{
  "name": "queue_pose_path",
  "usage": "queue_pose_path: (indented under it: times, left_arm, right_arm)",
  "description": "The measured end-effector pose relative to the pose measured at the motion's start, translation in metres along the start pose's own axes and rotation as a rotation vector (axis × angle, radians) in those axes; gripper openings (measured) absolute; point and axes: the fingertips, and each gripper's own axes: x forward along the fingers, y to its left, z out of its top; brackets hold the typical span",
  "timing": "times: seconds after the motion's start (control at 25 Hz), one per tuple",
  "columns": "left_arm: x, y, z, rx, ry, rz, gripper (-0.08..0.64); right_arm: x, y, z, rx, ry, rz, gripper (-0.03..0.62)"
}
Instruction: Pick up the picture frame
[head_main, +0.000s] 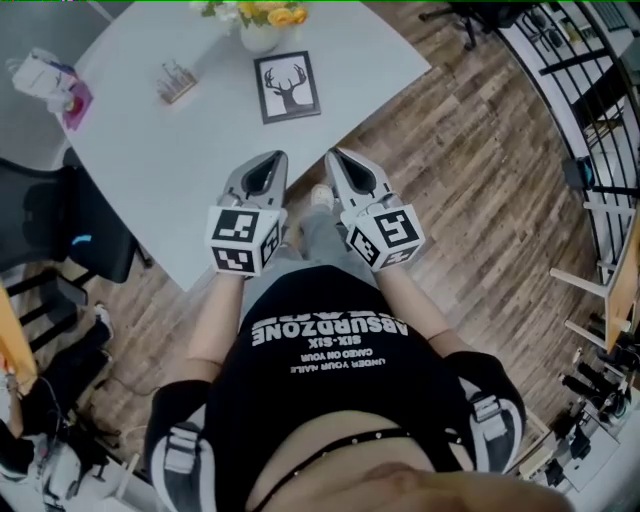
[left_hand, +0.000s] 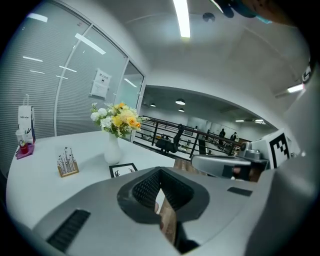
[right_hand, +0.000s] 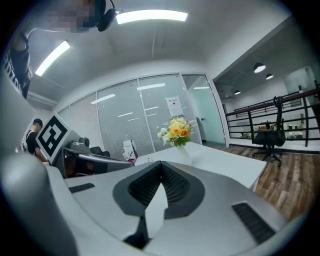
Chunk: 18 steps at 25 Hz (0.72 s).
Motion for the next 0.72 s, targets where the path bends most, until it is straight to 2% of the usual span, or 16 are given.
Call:
queue_pose_path:
  times: [0.32, 0.6, 0.68, 0.72]
  left_arm:
    - [0.081, 0.021, 0.01, -0.021, 0.07, 0.078, 0.015]
    - [0.13, 0.039, 0.001, -0.033, 0.112, 0.152, 0.015]
    - [0.14, 0.047, -0.002, -0.017, 0.123, 0.187, 0.017]
    - [0.143, 0.051, -0.004, -0.011, 0.13, 0.21, 0.017]
  right_arm:
    - [0.046, -0.077, 0.01, 0.026, 0.088, 0.039, 0.017]
    - [0.088, -0.126, -0.024, 0.032, 0.228, 0.091, 0.022]
    - [0.1, -0.136, -0.036, 0.035, 0.273, 0.107, 0.096]
    - [0.106, -0.14, -0.041, 0.038, 0.287, 0.114, 0.107]
